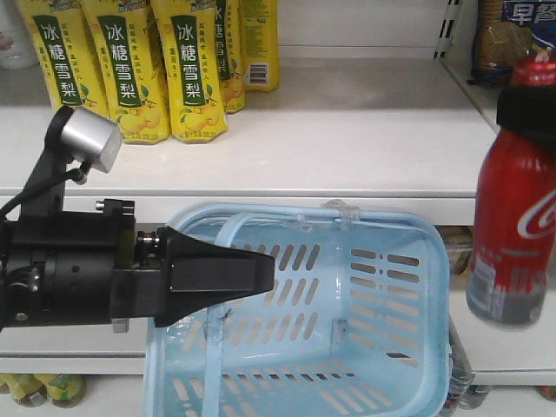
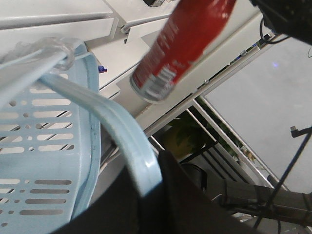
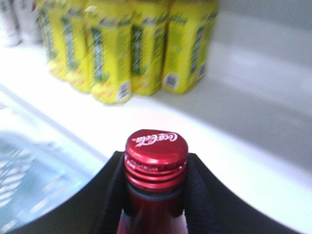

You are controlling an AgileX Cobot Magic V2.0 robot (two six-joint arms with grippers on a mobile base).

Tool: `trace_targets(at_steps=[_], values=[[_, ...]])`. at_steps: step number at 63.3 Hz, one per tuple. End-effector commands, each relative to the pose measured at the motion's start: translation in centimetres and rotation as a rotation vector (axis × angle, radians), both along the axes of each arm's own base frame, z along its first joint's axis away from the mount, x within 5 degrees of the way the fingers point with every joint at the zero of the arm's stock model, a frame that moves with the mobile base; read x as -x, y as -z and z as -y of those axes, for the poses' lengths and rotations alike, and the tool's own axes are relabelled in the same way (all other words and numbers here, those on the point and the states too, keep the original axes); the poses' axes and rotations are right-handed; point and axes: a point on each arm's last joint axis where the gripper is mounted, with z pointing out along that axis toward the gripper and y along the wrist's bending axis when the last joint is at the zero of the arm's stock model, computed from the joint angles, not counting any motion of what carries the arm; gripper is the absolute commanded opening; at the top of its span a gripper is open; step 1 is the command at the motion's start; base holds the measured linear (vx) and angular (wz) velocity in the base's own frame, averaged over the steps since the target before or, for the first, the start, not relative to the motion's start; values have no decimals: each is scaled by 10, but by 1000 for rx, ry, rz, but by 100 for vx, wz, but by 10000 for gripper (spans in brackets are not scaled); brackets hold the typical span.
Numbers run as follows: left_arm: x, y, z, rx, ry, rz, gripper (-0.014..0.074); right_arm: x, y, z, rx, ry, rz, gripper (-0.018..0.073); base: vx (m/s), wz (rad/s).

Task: Place coke in basket with both arms
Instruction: 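Lift the bottle off the shelf and carry it over the basket, then lower the bottle into the basket and open the right gripper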

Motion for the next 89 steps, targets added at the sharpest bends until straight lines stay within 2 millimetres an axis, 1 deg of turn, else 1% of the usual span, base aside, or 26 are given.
trace_targets(at_steps=[1, 4, 10, 18, 22, 25, 31, 34, 37, 43, 56, 66, 76, 83, 88, 89], values=[[5, -19, -1, 97, -4, 15, -6, 15, -13, -6, -100, -61, -17, -5, 0, 0], [5, -19, -1, 97, -4, 15, -6, 18, -12, -10, -116, -113, -44, -5, 0, 0], [5, -19, -1, 97, -4, 15, -6, 16, -11, -17, -147, -212, -85, -3, 0, 0], [5, -19, -1, 97, -4, 15, -6, 6, -6, -19, -158, -232, -130, -3, 0, 0], [5, -19, -1, 97, -4, 15, -6, 0, 0, -20, -180, -236, -159, -3, 0, 0], [5, -19, -1, 97, -4, 15, -6, -6, 9, -21, -196, -253, -186, -3, 0, 0], [5, -19, -1, 97, -4, 15, -6, -12, 35, -27, -170, -289, -236, -3, 0, 0], [5, -19, -1, 97, -4, 15, -6, -16, 50, -29, -150, -275, -254, -3, 0, 0], [5, -19, -1, 97, -4, 15, -6, -18, 63, -32, -111, -265, -247, -3, 0, 0], [5, -19, -1, 97, -4, 15, -6, -23, 78, -38, -69, -252, -207, -3, 0, 0], [5, -19, -1, 97, -4, 15, -6, -32, 84, -62, -29, -287, -116, -3, 0, 0], [5, -19, -1, 97, -4, 15, -6, -41, 103, -79, 120, -351, -112, -3, 0, 0], [5, -19, -1, 97, -4, 15, -6, -50, 113, -88, 153, -354, -127, 4, 0, 0], [5, -19, -1, 97, -4, 15, -6, -54, 117, -90, 158, -349, -137, 47, 0, 0], [5, -19, -1, 97, -4, 15, -6, -55, 119, -91, 166, -353, -136, 106, 0, 0], [5, -19, -1, 97, -4, 15, -6, -55, 118, -91, 170, -355, -132, 129, 0, 0]])
